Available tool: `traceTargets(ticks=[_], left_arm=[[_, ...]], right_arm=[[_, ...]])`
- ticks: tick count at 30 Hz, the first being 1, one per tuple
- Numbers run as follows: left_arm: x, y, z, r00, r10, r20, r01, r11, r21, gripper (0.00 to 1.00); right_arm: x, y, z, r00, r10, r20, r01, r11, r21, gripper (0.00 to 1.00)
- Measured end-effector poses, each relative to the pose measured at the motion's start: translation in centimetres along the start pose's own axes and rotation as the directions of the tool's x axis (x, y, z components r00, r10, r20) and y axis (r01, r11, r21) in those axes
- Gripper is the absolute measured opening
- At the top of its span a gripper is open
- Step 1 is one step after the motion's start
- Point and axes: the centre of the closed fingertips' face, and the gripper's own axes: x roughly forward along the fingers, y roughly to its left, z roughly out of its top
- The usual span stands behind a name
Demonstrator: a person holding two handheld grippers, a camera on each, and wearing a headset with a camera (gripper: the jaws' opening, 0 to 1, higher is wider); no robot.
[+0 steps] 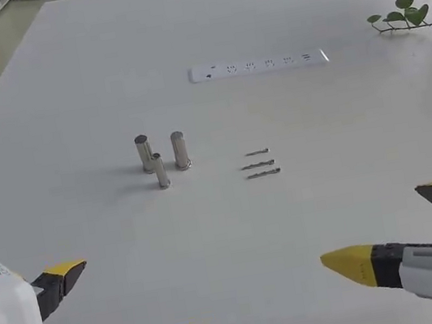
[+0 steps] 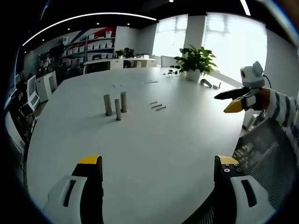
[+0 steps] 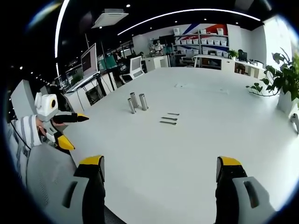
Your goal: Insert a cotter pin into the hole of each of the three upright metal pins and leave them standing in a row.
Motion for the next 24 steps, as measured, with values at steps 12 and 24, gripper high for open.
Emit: traceTargets(ticks=[12, 24], left_arm=[[0.3, 0.7, 0.3, 0.9998, -0.008, -0.018, 0.008, 1.0, 0.017, 0.99], [0.5, 1.5, 1.6, 0.9998, -0.022, 0.002, 0.022, 1.0, 0.003, 0.97]], right_arm=[[0.8, 0.3, 0.0, 0.9995, 0.012, -0.028, -0.011, 1.0, 0.002, 0.98], [1.1, 0.1, -0.2, 0.9991, -0.003, -0.042, 0.004, 1.0, 0.014, 0.98]])
